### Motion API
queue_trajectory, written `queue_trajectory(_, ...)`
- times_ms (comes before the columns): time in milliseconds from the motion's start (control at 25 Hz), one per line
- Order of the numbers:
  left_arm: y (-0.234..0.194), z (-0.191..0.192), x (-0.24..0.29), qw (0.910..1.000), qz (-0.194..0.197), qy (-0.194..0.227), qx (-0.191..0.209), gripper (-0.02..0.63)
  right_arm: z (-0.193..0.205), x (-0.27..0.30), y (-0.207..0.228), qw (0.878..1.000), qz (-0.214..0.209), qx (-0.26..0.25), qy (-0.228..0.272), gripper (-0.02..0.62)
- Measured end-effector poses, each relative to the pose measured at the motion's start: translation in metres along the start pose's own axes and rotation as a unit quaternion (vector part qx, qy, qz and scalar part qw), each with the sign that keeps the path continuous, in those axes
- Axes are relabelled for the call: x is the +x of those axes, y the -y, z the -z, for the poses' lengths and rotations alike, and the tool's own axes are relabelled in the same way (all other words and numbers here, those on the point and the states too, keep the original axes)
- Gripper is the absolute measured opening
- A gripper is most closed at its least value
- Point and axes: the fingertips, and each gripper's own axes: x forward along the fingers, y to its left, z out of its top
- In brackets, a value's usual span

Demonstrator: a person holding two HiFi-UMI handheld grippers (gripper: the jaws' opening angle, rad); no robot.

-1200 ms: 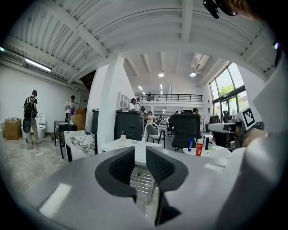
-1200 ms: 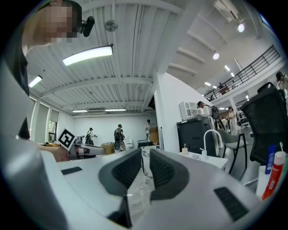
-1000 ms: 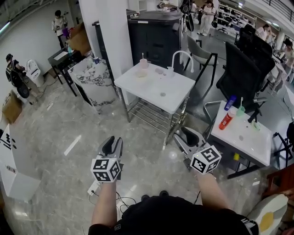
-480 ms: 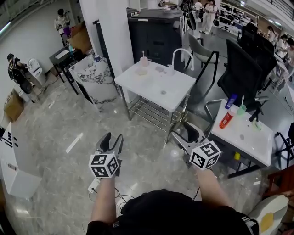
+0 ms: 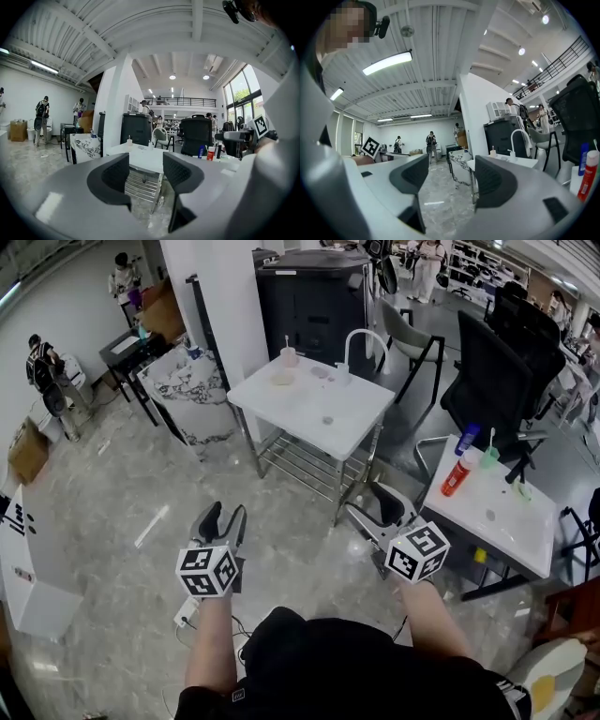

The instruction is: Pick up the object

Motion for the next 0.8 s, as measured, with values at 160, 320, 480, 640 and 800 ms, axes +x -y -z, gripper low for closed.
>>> queue_trajectory(160,-0.001,0.010,0.010,0.9999,0.002,-0.013,0.002,0.212,0.007,0.003,0.013,1.000,0.004,0.007,-0.008,0.274)
queue_trajectory(320,-0.017,0.016,0.027,0.9998,-0.002,-0.019,-0.009,0.212,0.018,0.022,0.026,1.000,0.003,0.016,-0.018,0.273)
queue_trajectory(480,-0.036,0.014,0.060,0.9997,0.005,-0.022,-0.009,0.212,0.019,0.054,0.038,1.000,0.002,0.012,-0.024,0.274)
queue_trajectory(640,-0.059,0.009,0.102,0.9995,0.015,-0.026,-0.009,0.212,0.018,0.098,0.060,1.000,0.005,0.011,-0.025,0.273)
queue_trajectory(800,-0.090,0.001,0.142,0.9992,0.026,-0.031,0.001,0.212,0.020,0.149,0.073,0.999,0.005,0.011,-0.034,0.273)
